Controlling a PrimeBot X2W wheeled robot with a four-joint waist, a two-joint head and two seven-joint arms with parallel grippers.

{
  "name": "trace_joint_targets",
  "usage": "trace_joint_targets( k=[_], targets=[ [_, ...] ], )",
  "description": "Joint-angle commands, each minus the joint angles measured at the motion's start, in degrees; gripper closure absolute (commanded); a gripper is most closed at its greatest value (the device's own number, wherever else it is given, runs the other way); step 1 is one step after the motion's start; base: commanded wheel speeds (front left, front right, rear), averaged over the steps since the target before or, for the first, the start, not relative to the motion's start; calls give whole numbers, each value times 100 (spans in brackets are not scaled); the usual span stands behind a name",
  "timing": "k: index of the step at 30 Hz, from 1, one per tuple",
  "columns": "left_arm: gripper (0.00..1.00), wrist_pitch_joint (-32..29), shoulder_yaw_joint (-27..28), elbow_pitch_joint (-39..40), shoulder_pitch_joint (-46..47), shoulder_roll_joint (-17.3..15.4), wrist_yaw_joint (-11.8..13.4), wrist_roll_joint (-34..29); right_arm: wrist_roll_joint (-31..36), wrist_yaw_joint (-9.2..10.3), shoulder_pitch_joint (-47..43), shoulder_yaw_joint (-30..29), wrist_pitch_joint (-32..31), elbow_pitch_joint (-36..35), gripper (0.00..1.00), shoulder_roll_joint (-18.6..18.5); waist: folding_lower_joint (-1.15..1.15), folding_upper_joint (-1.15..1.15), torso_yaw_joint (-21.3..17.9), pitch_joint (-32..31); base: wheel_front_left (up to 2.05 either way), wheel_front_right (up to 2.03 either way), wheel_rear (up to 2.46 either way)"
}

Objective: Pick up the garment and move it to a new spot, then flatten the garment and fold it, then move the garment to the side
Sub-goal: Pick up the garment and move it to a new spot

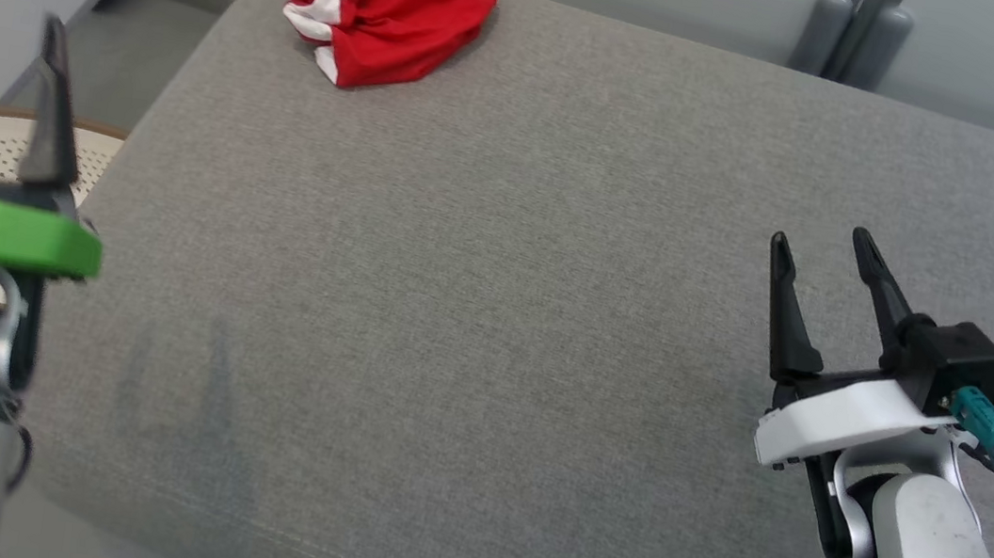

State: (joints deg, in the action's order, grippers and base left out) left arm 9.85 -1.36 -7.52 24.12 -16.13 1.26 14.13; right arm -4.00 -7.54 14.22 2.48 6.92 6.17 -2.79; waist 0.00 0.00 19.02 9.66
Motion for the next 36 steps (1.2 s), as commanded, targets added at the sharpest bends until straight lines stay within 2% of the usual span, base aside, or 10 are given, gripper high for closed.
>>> trace_joint_targets(
  k=[1, 4, 8, 12, 18, 26, 33, 34, 36],
  targets=[
    [0, -157, 53, -17, 448, -244, -80, -85, 73, 11, 154, -14, -69, -112, 0, -21, 0, 0, -624, 597, 0, 0, 0],
    [0, -628, 149, -271, 1268, -700, -225, -102, 196, 11, 347, 59, -171, -315, 0, -19, 0, 0, -1050, 939, 0, 0, 0],
    [0, -1161, 318, -937, 2219, -979, -417, 241, 341, 11, 560, 107, -299, -557, 0, -18, 0, 0, -1543, 1372, 0, 0, 0],
    [0, -1527, 252, -1750, 2891, -1227, -476, 174, 484, 11, 682, 171, -423, -861, 0, -14, 0, 0, -1956, 1834, 0, 0, 0],
    [0, -1631, 137, -2821, 3365, -1257, -542, 194, 639, 10, 524, 44, -532, -1369, 0, -10, 0, 0, -2288, 2390, 0, 0, 0],
    [0, -1665, 142, -3690, 3607, -1335, -500, 285, 739, 10, 516, 59, -577, -1752, 0, -11, 0, 0, -2403, 2815, 0, 0, 0],
    [0, -1486, 132, -4029, 3646, -1222, -199, 235, 727, 10, 593, 94, -499, -1846, 0, -14, 0, 0, -2378, 2870, 0, 0, 0],
    [37, -1439, 118, -4071, 3640, -1216, -185, 233, 745, 10, 596, 73, -487, -1847, 0, -14, 0, 0, -2358, 2855, 0, 0, 0],
    [100, -1316, 92, -4144, 3648, -1180, -146, 214, 761, 10, 607, 64, -472, -1845, 0, -13, 0, 0, -2321, 2814, 0, 0, 0]
  ],
)
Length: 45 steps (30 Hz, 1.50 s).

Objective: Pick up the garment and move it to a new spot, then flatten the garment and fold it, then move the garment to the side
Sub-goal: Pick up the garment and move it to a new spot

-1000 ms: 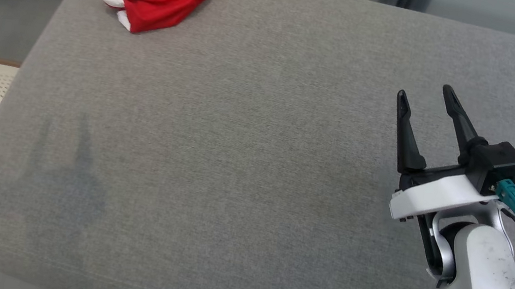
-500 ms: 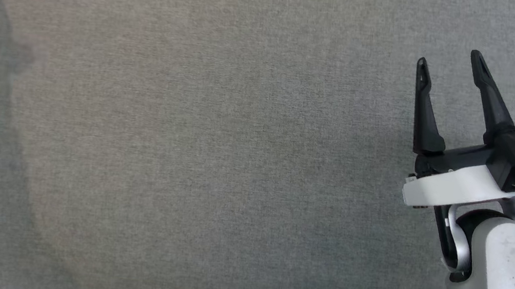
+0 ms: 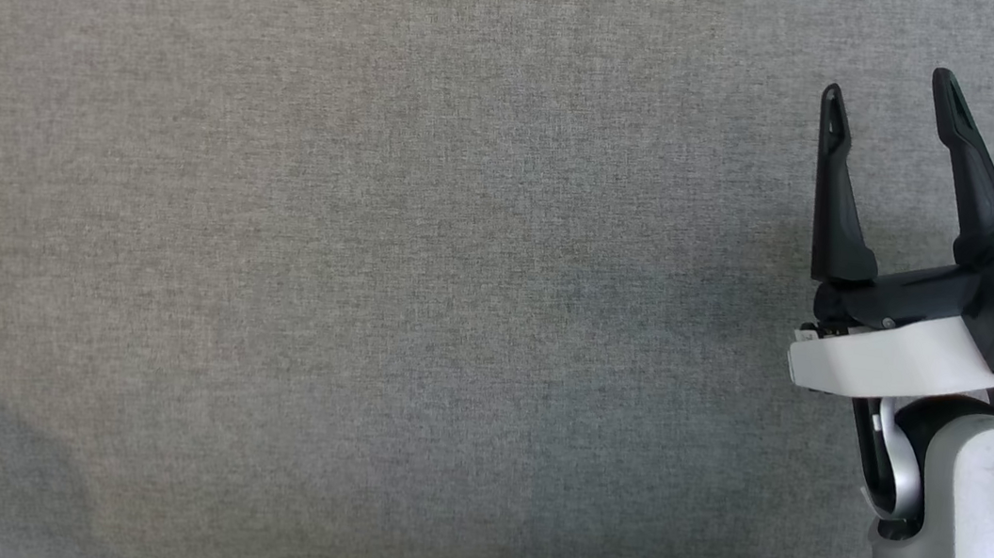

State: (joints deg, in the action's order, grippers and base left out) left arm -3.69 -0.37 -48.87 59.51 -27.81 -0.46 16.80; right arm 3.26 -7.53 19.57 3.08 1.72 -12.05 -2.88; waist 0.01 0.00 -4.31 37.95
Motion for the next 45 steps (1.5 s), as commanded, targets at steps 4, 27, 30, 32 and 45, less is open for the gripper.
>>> trace_joint_targets(
  k=[4, 27, 30, 32, 45],
  targets=[
    [100, 293, -87, -204, 118, 90, 15, -78, 13, 9, 86, 28, 79, 55, 0, -5, -1, 0, 74, -164, 0, 0, 0],
    [100, 376, -1908, 762, 6, 808, -700, 271, -699, 9, -861, -200, 578, 1086, 0, -7, -1, 0, -156, -2714, 0, 0, 0],
    [100, 165, -2468, 1310, -117, 1103, -699, 754, -811, 9, -1049, -277, 634, 1161, 0, -6, -1, 0, -202, -2975, 0, 0, 0],
    [100, 47, -2690, 1584, -197, 1258, -699, 1001, -847, 9, -1143, -316, 656, 1187, 0, -6, -1, 0, -213, -3063, 0, 0, 0],
    [100, 87, -3188, 2778, -1916, 2380, -52, 2014, -1090, 9, -1310, -437, 834, 1359, 0, -6, -1, 0, -173, -2910, 0, 0, 0]
  ],
)
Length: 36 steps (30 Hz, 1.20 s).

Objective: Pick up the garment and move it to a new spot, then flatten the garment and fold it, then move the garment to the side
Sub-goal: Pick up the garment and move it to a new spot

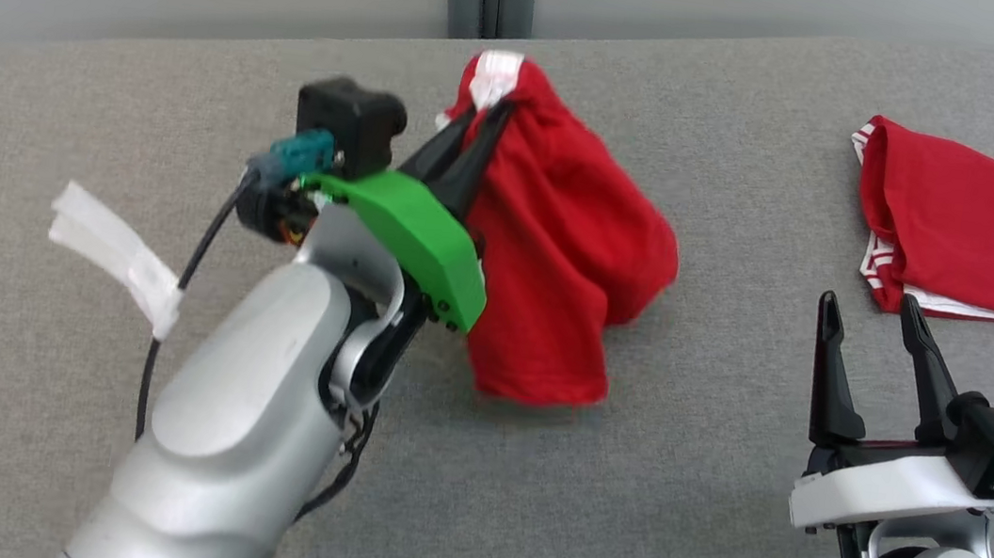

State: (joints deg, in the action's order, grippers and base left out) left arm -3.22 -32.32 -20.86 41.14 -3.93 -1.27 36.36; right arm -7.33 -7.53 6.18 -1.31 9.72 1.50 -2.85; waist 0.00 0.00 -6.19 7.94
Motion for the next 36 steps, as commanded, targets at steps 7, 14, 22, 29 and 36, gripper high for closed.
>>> trace_joint_targets(
  k=[7, 14, 22, 29, 36],
  targets=[
    [100, 1109, 206, -1134, -1016, 41, 726, 99, -73, 9, 233, 62, 118, 167, 0, -9, 0, 0, -38, 392, 0, 0, 0],
    [0, 1676, 402, -2071, -1342, 38, 629, 272, -60, 9, 260, 27, 210, 388, 0, -9, 0, 0, 11, 441, 0, 0, 0],
    [0, 1849, 513, -2024, -1232, 69, 321, 123, -4, 9, 196, 109, 234, 560, 0, -11, 0, 0, 164, 182, 0, 0, 0],
    [0, 1839, 726, -1391, -1652, 61, 258, -436, 71, 9, -41, 104, 164, 551, 0, -10, 0, 0, 406, -289, 0, 0, 0],
    [0, 1836, 955, -828, -2373, 70, 356, -969, 16, 9, -415, 93, 201, 466, 0, -12, 0, 0, 714, -688, 0, 0, 0]
  ],
)
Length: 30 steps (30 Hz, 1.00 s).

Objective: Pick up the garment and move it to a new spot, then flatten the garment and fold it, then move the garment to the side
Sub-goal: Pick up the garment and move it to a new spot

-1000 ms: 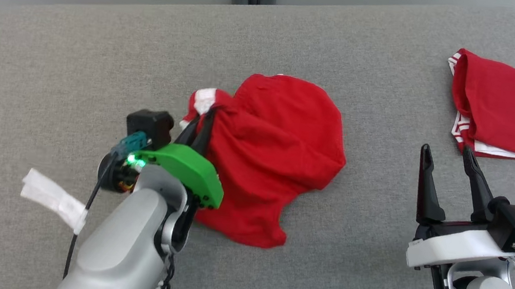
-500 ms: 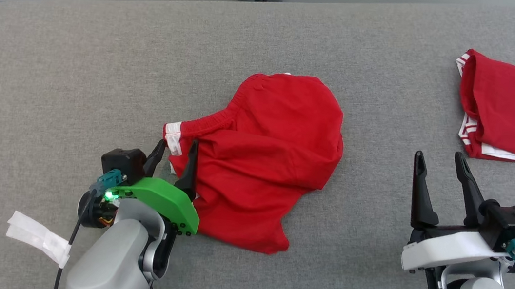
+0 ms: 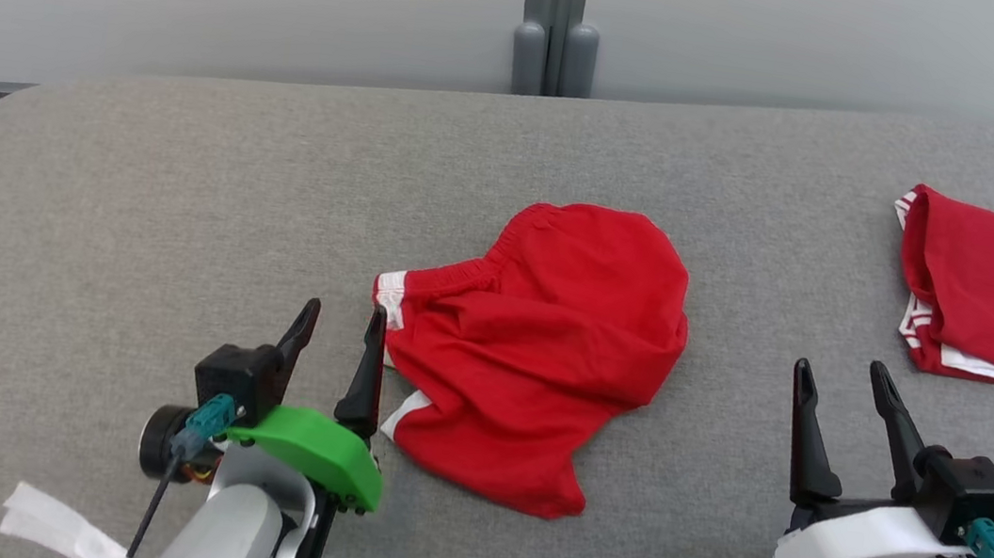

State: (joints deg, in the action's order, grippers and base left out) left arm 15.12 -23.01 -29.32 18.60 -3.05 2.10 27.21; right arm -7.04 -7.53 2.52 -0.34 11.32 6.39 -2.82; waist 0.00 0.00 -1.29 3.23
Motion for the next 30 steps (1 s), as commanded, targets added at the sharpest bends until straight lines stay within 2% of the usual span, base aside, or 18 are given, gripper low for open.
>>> trace_joint_targets(
  k=[1, 9, 13, 30],
  targets=[
    [0, 0, 69, 102, -213, -17, 51, -129, -9, 9, -114, 7, 56, -34, 0, -13, 0, 0, 261, -243, 0, 0, 0],
    [0, 1, 588, 830, -1050, 0, 259, -483, -223, 9, -518, 7, 168, 66, 0, -13, 0, 0, 529, -336, 0, 0, 0],
    [0, 1, 703, 1022, -1254, 7, 245, -550, -265, 9, -571, 22, 219, 150, 0, -14, 0, 0, 572, -354, 0, 0, 0],
    [0, 1, 646, 1112, -1333, 11, 249, -645, -240, 9, -484, 141, 295, 331, 0, -14, 0, 0, 540, -329, 0, 0, 0]
  ],
)
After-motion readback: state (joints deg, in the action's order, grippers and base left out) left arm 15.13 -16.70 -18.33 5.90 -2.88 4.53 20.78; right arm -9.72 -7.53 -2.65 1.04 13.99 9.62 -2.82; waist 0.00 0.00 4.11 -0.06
